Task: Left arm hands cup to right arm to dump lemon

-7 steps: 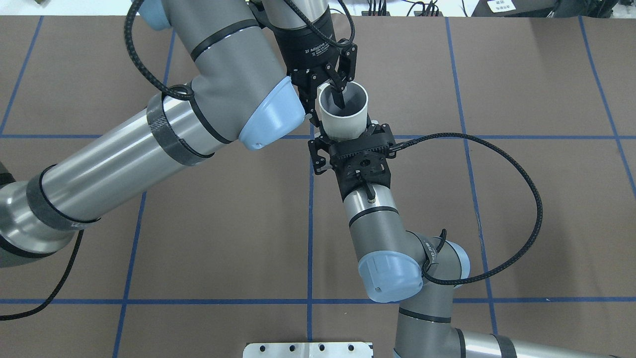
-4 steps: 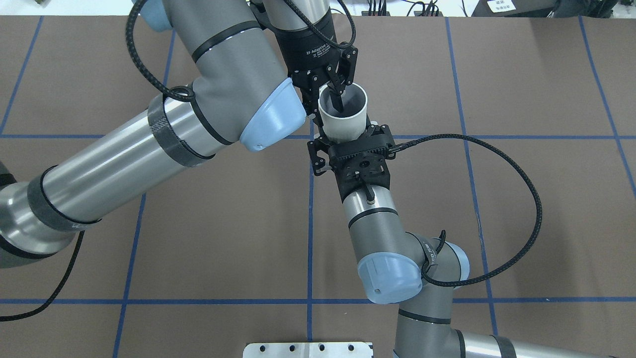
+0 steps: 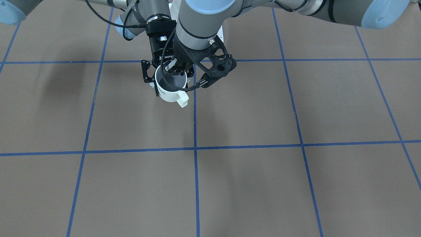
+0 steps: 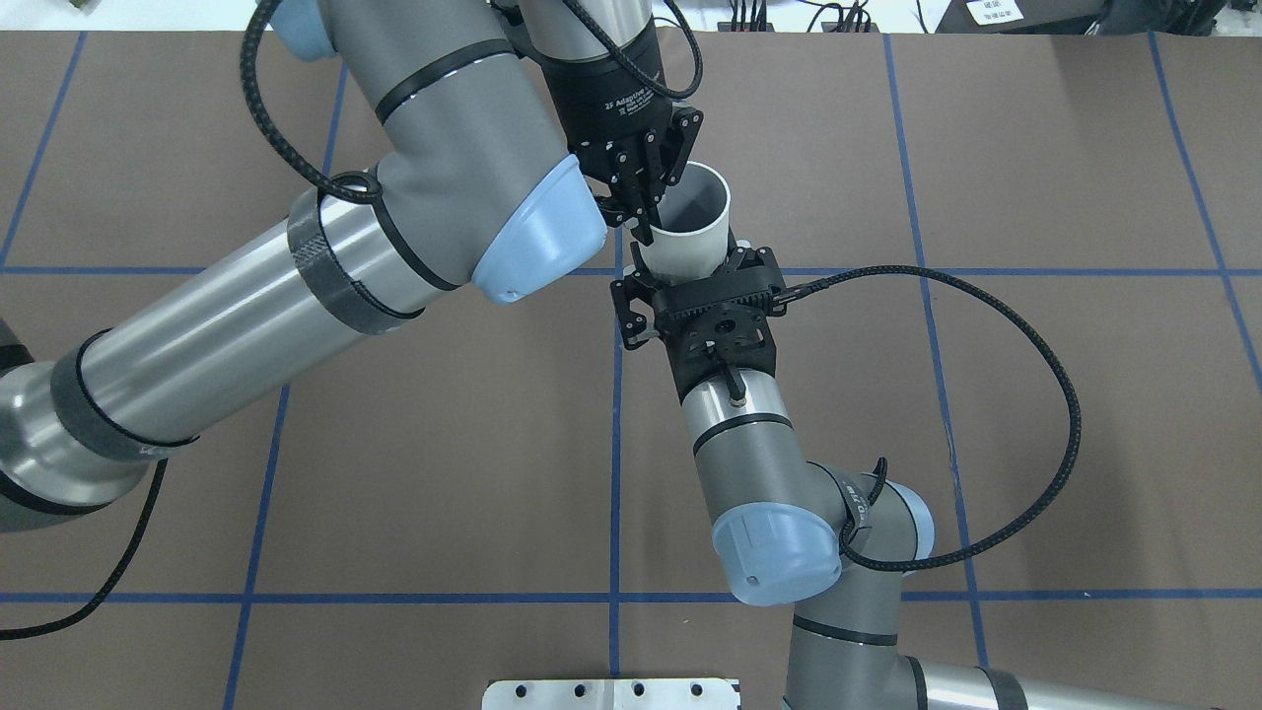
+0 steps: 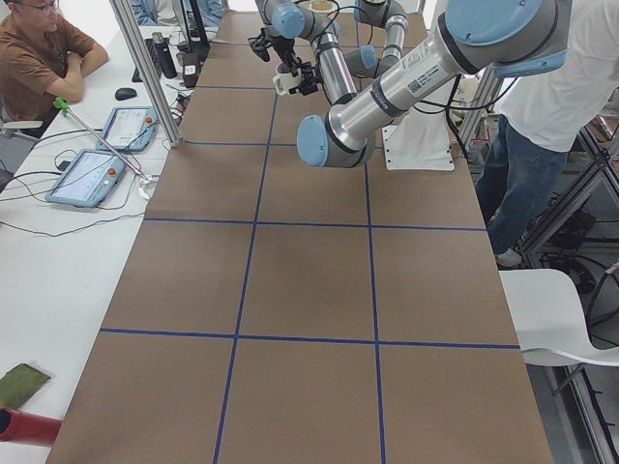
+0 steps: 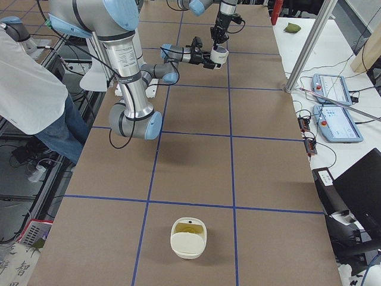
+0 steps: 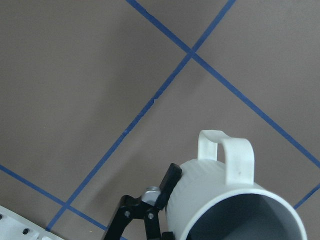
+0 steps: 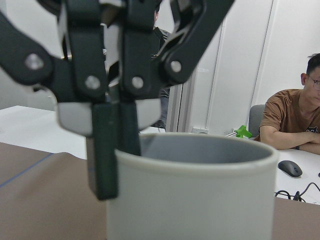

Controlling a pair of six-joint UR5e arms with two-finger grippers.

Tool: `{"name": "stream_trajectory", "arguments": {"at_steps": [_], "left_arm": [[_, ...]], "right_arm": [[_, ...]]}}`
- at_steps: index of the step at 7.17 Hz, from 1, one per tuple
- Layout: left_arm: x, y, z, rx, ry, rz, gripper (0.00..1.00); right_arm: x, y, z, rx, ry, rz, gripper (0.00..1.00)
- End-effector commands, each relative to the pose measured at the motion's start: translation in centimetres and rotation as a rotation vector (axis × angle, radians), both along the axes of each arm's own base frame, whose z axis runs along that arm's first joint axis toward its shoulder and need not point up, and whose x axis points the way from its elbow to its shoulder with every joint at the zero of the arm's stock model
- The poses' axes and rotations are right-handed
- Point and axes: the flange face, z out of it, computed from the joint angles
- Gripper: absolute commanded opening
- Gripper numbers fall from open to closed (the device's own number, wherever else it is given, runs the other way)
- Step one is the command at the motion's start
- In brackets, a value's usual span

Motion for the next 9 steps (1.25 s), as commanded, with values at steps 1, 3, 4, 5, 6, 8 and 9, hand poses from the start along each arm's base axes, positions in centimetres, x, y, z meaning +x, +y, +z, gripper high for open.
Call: {"name": "stream_trajectory", "arguments": {"at_steps": [1,3,4,5,6,8,9], "left_arm": [[0.0,0.0,0.1,-0.005,-0.005,-0.001,0.00],[-0.1,0.1,-0.1,-0.002,-0.002,-0.001,0.00],[0.0,0.0,0.0,-0.004,-0.004,-0.001,0.00],[0.0,-0.1,-0.2,-0.001,-0.004,-0.001,0.00],[-0.2,-0.3,-0.2,0.002,-0.004,-0.003,0.00],[-3.8,-3.2,0.0,0.016,-0.002,-0.061,0.00],[-5.7,-4.5,-0.1,0.037,0.003,-0.081,0.00]], "right_arm": [[0.1,0.2,0.6,0.000,0.012,0.004,1.00],[0.0,0.4,0.5,0.003,0.016,-0.002,1.00],[0.0,0.5,-0.1,0.006,0.003,-0.003,1.00],[0.1,0.8,-0.3,0.008,0.000,-0.006,1.00],[0.7,1.3,-0.4,0.010,-0.011,-0.012,1.00],[0.7,1.8,-0.6,0.013,-0.018,-0.011,1.00],[0.5,2.4,-0.6,0.016,-0.046,-0.023,1.00]]}}
